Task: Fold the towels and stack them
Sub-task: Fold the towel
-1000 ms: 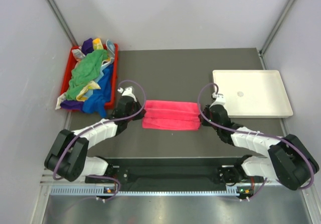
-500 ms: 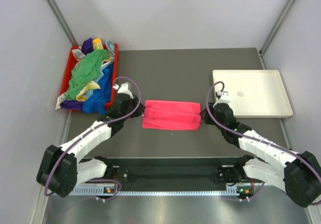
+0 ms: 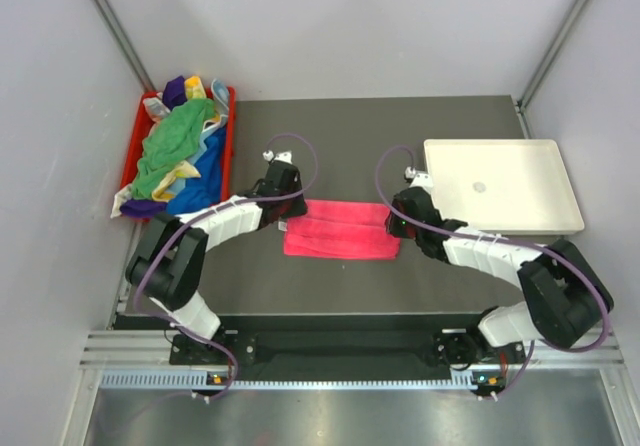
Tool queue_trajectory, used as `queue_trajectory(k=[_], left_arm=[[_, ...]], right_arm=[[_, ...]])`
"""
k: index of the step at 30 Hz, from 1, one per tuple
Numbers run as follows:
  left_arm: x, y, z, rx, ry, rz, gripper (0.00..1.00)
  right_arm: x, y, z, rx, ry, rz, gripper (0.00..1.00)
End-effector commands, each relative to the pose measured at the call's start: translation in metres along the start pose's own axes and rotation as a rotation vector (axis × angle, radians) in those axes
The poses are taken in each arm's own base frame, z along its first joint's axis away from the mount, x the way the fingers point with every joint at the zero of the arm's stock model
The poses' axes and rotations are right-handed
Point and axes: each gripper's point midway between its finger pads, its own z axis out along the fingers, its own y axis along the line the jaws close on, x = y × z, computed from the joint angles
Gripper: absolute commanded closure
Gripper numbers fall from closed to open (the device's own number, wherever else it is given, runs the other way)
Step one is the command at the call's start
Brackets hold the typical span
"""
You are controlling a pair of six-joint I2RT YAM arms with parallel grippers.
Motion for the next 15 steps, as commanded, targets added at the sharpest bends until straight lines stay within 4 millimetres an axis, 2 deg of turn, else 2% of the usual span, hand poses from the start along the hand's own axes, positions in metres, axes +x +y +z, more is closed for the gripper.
queue_trajectory(k=[1,6,15], left_arm=[[0.008,-0.003,-0.001,0.005,0.028,0.014,0.71],[0.029,0.004,-0.012,0.021,0.044,-0.004,0.71],[0.039,0.018,-0.039,0.011,0.025,-0.008,0.71]], right_arm=[[-0.004,0.018,-0.002,-0.054,-0.027,0.014,0.74],[0.011,0.019,-0.01,-0.075,-0.007,0.014,0.74],[0.035,0.009,-0.024,-0.081,0.017,0.02,0.74]])
